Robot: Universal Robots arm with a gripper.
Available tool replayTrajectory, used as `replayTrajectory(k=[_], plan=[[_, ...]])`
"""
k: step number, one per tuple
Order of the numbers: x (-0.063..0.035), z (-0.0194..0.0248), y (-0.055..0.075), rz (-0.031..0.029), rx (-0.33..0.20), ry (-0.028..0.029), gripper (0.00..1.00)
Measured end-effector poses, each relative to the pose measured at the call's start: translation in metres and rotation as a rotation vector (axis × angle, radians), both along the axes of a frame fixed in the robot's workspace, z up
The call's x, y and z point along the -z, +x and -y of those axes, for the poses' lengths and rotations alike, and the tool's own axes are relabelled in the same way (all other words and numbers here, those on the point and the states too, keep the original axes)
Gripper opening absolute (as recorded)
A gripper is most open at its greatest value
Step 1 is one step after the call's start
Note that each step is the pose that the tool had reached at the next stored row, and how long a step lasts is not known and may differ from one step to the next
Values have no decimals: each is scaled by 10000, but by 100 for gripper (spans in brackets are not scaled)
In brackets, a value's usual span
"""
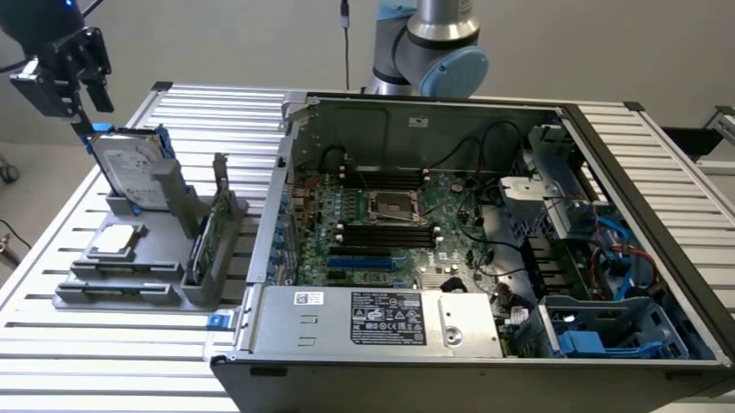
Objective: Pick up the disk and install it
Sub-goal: 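Pick up the disk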
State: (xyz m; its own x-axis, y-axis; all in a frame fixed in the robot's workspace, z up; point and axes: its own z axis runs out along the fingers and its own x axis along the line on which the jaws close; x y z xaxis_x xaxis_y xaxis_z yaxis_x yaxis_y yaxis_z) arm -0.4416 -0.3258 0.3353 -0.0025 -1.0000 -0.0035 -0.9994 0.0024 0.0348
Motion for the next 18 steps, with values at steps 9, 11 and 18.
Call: replayTrajectory(k=[9,11,18], plan=[[163,0,0,0,-10,0,60],[200,0,0,0,-13,0,60],[328,0,0,0,-45,-1,60]])
